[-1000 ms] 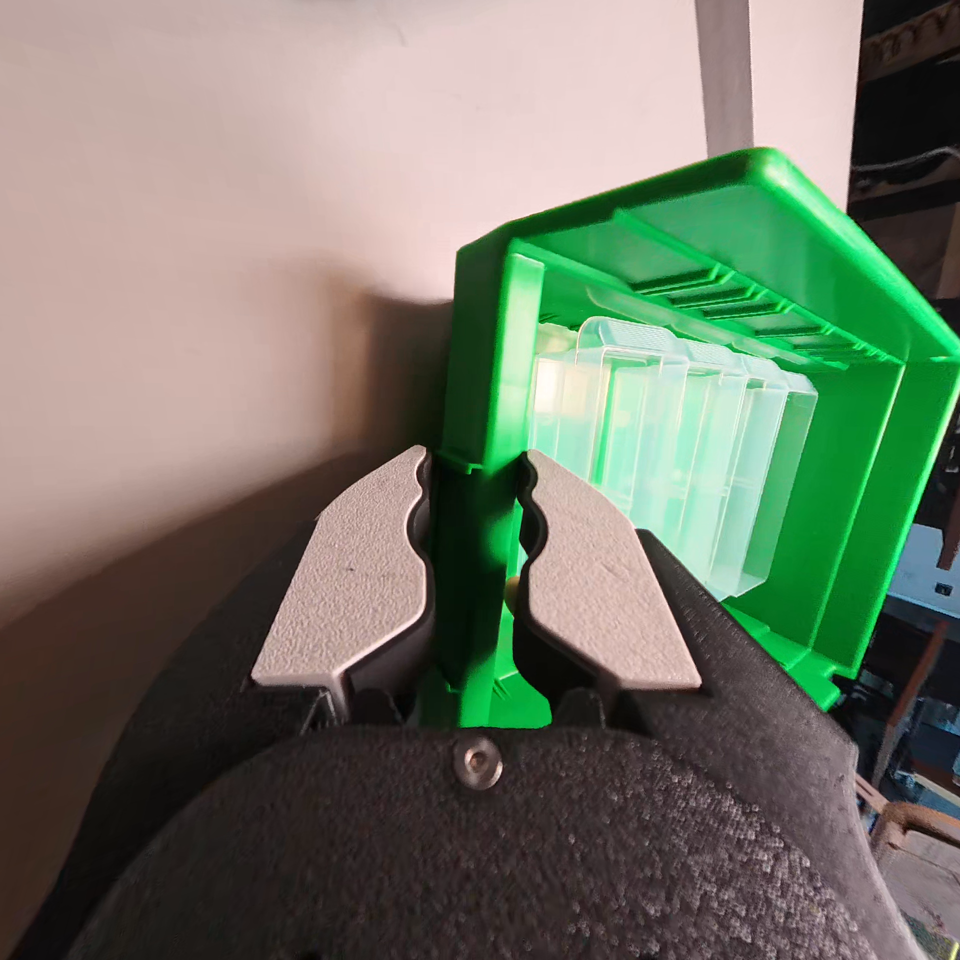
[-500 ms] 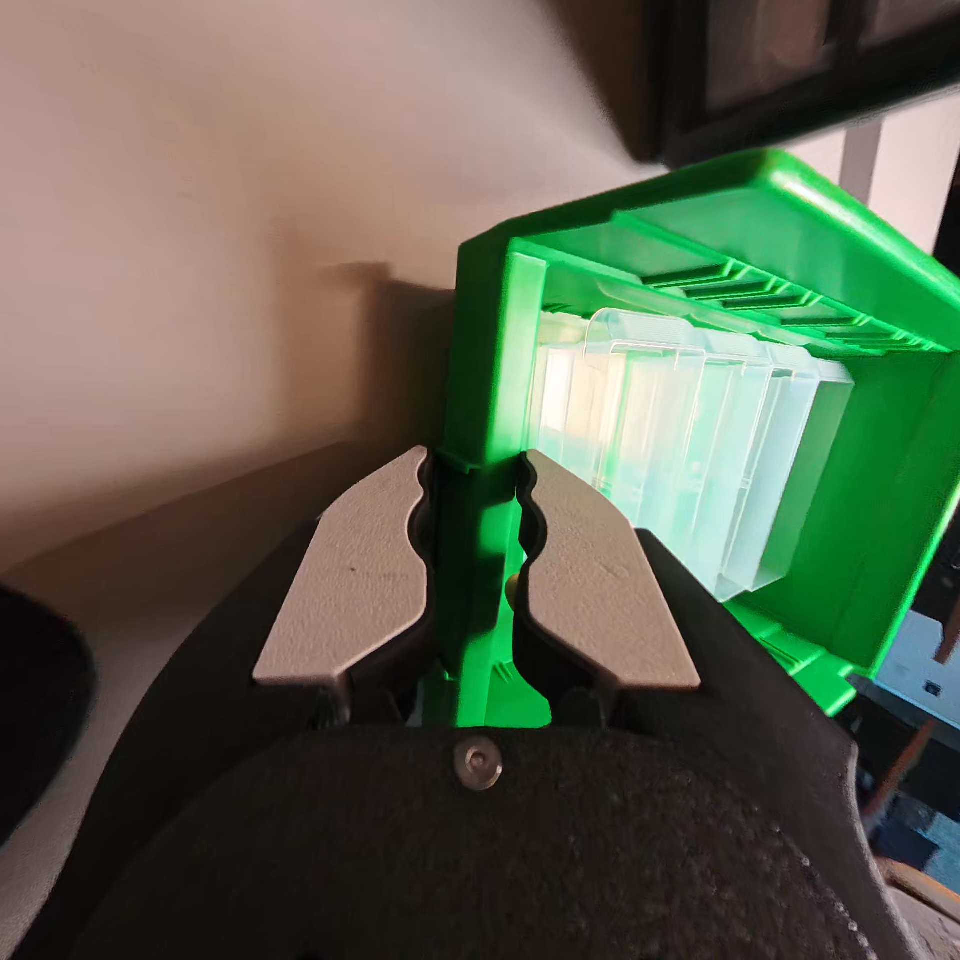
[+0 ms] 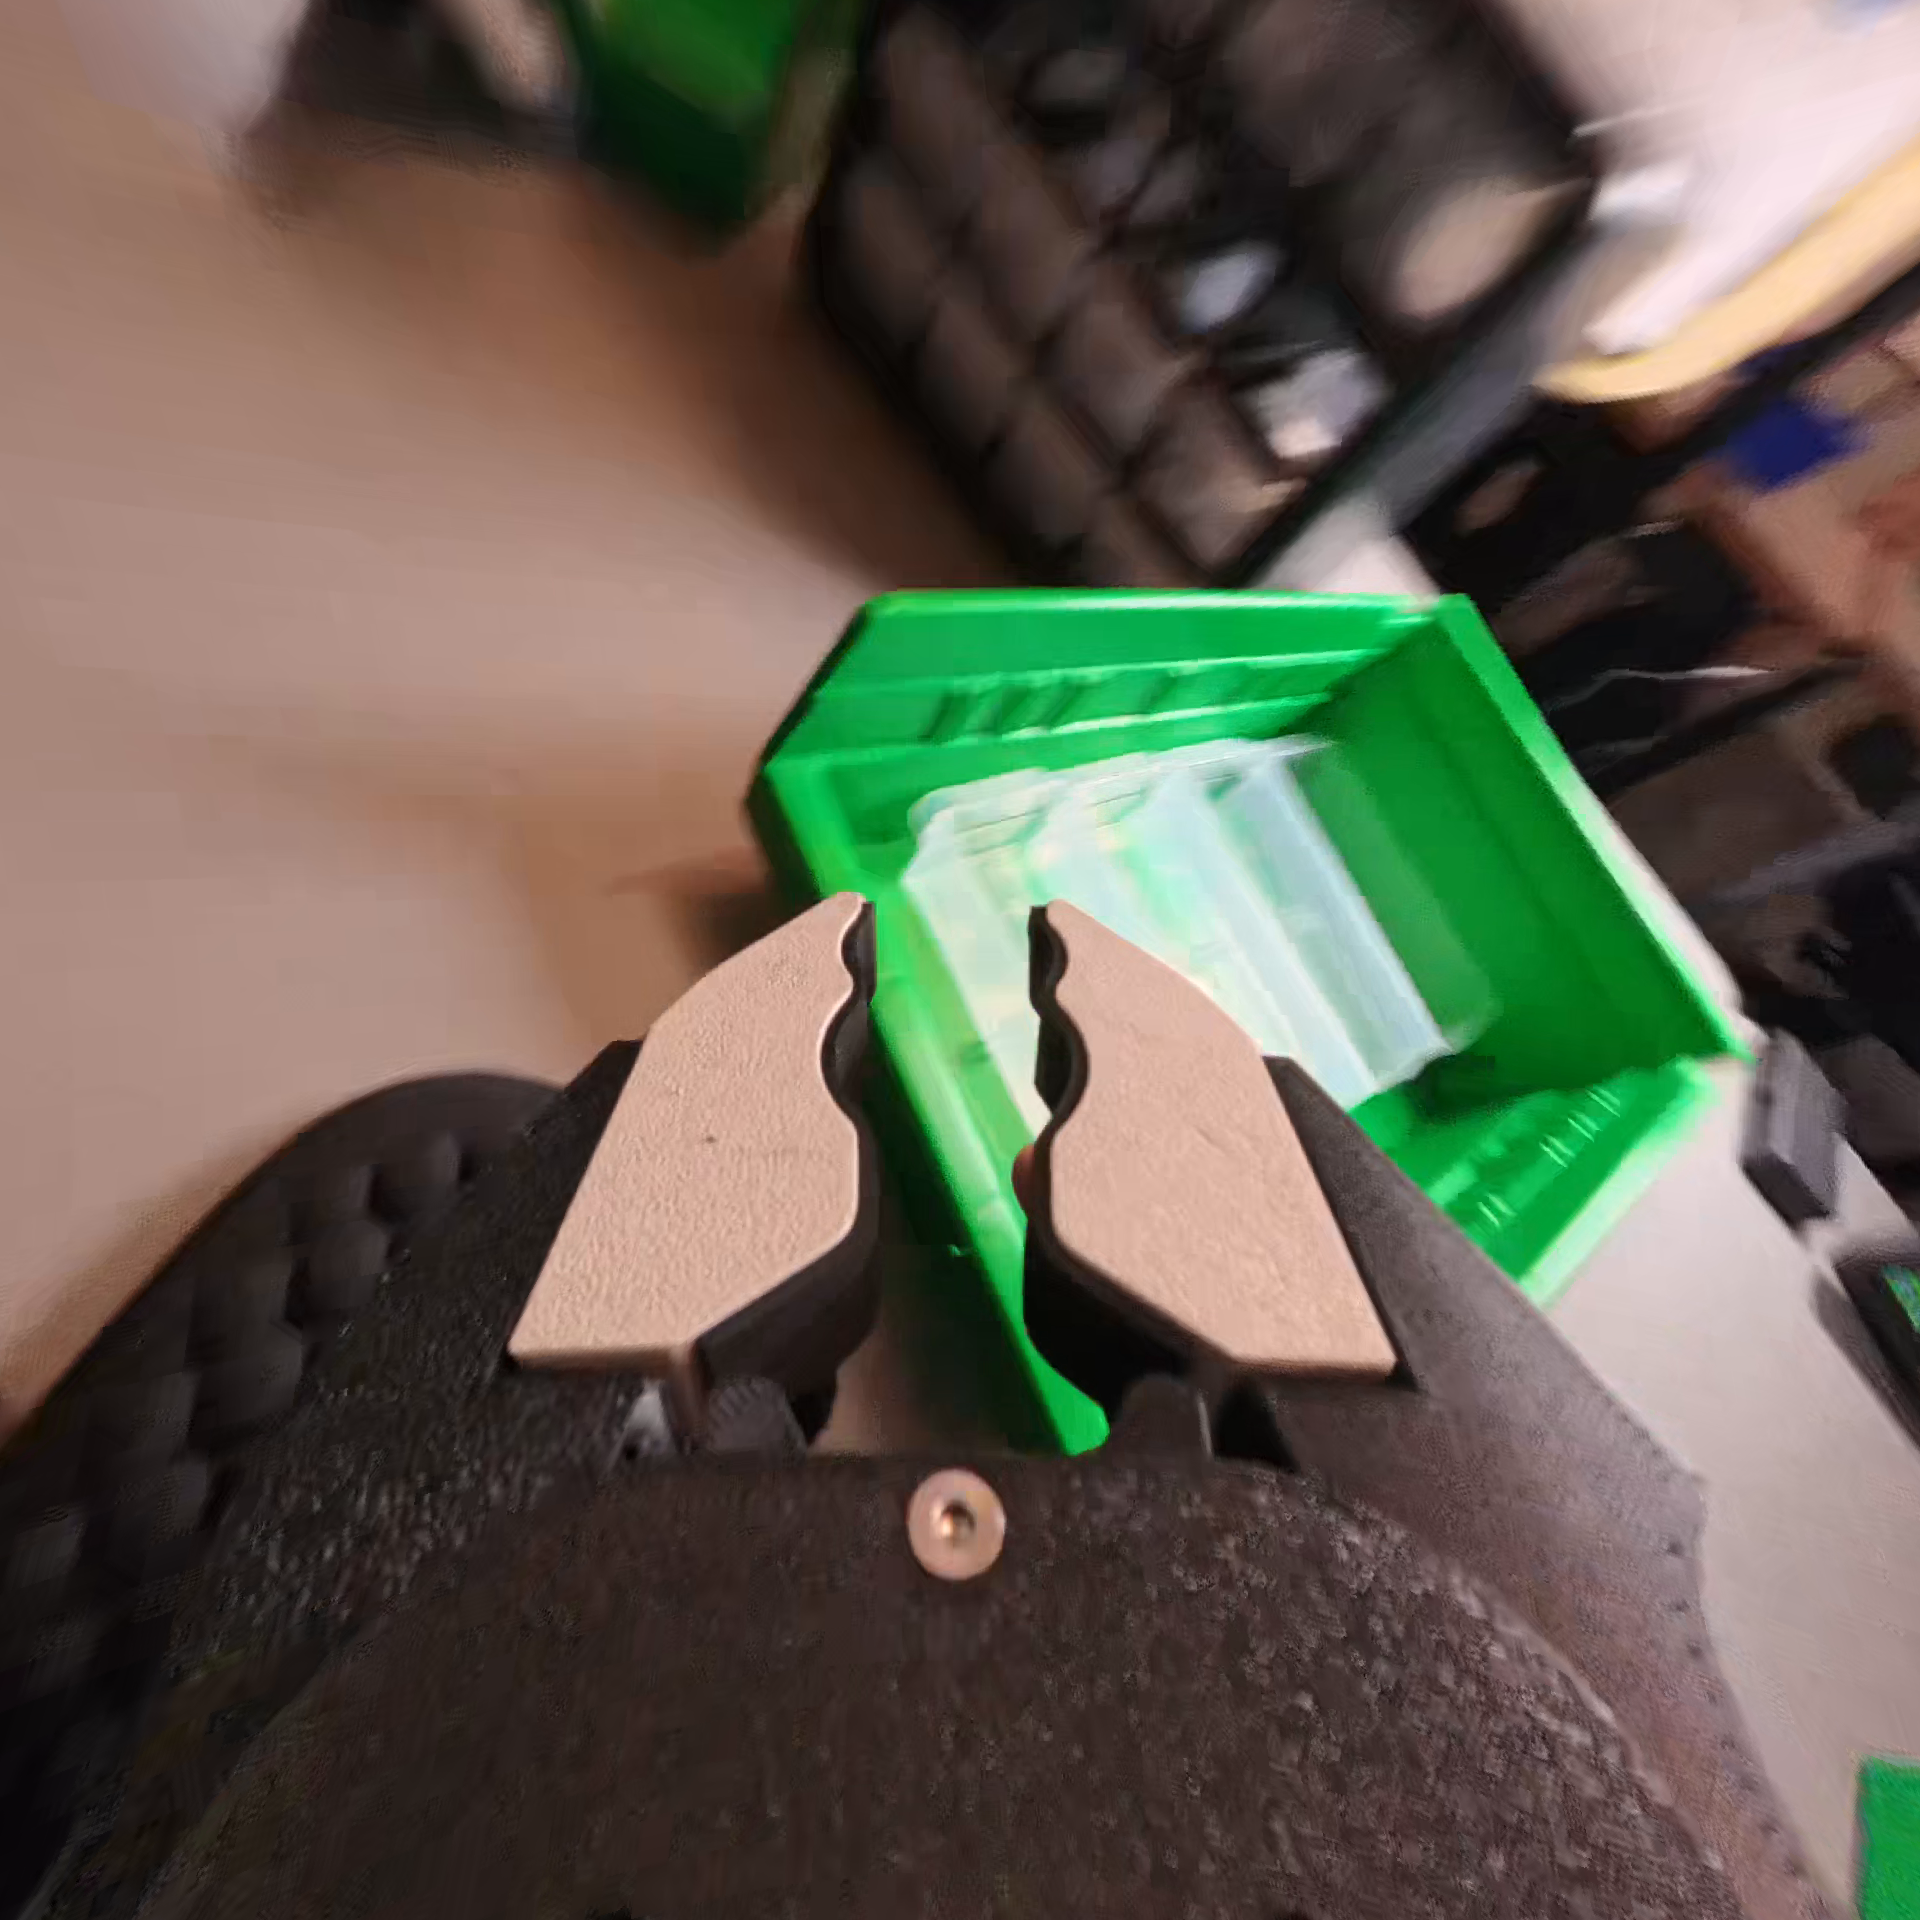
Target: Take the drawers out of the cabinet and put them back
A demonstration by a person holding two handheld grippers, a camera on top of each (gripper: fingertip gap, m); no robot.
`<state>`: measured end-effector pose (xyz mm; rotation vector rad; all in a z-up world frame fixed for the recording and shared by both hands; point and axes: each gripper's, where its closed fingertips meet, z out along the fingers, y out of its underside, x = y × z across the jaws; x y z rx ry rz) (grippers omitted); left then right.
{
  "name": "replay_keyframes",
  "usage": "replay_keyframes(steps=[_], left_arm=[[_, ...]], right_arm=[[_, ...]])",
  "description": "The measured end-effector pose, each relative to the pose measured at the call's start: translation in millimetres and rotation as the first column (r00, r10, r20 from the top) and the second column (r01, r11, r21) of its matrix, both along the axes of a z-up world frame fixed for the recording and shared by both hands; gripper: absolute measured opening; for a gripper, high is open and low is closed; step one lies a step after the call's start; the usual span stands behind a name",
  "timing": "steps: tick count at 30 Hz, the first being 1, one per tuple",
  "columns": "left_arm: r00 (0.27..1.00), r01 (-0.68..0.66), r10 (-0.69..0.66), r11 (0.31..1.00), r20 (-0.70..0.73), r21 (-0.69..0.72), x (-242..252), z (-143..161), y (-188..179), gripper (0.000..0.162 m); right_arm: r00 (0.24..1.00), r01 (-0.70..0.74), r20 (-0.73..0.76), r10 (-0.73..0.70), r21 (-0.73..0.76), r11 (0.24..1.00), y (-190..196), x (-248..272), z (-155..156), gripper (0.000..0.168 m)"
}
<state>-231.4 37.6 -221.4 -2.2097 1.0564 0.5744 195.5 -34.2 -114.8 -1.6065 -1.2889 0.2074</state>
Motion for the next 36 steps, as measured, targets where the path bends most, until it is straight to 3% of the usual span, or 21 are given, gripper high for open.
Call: replay_keyframes(steps=[2, 5, 10, 14, 16, 19, 21, 24, 29, 33, 36], left_arm=[[0.995, 0.096, -0.096, 0.995, 0.0, -0.003, 17, 0, -10, 0.032], [0.969, 0.247, -0.247, 0.969, -0.01, 0.001, 40, 2, -25, 0.032], [0.937, 0.348, -0.346, 0.935, -0.038, 0.064, 48, 7, -37, 0.034], [0.918, 0.312, -0.348, 0.93, 0.19, 0.194, 74, 42, -51, 0.044], [0.809, 0.291, -0.397, 0.911, 0.434, 0.291, 110, 78, -64, 0.043], [0.551, 0.282, -0.454, 0.891, 0.7, 0.356, 179, 117, -85, 0.044], [0.473, 0.291, -0.443, 0.894, 0.762, 0.339, 221, 118, -92, 0.048], [0.41, 0.263, -0.382, 0.919, 0.828, 0.293, 276, 105, -87, 0.053], [0.371, 0.113, -0.26, 0.966, 0.892, 0.234, 340, 79, -54, 0.067], [0.426, 0.031, -0.192, 0.98, 0.884, 0.197, 362, 63, -30, 0.07], [0.468, 0.014, -0.157, 0.985, 0.87, 0.171, 371, 50, -23, 0.06]], right_arm=[[0.969, 0.149, -0.206, -0.138, 0.042, 0.988, 6, 30, 23, 0.028], [0.866, 0.333, -0.394, -0.31, -0.01, 0.943, 18, 76, 25, 0.031], [0.784, 0.45, -0.42, -0.458, -0.125, 0.884, 37, 105, 1, 0.049], [0.746, 0.46, -0.445, -0.496, -0.195, 0.866, 47, 101, -11, 0.056], [0.719, 0.467, -0.479, -0.504, -0.203, 0.86, 49, 100, -10, 0.055], [0.686, 0.464, -0.512, -0.517, -0.24, 0.853, 51, 99, -8, 0.055], [0.669, 0.496, -0.508, -0.543, -0.24, 0.835, 51, 103, -8, 0.055], [0.632, 0.582, -0.495, -0.596, -0.204, 0.787, 50, 119, -9, 0.055], [0.618, 0.585, -0.482, -0.621, -0.245, 0.773, 51, 116, -28, 0.053], [0.621, 0.613, -0.432, -0.654, -0.253, 0.749, 57, 115, -41, 0.051], [0.618, 0.626, -0.383, -0.687, -0.288, 0.724, 60, 115, -56, 0.044]])
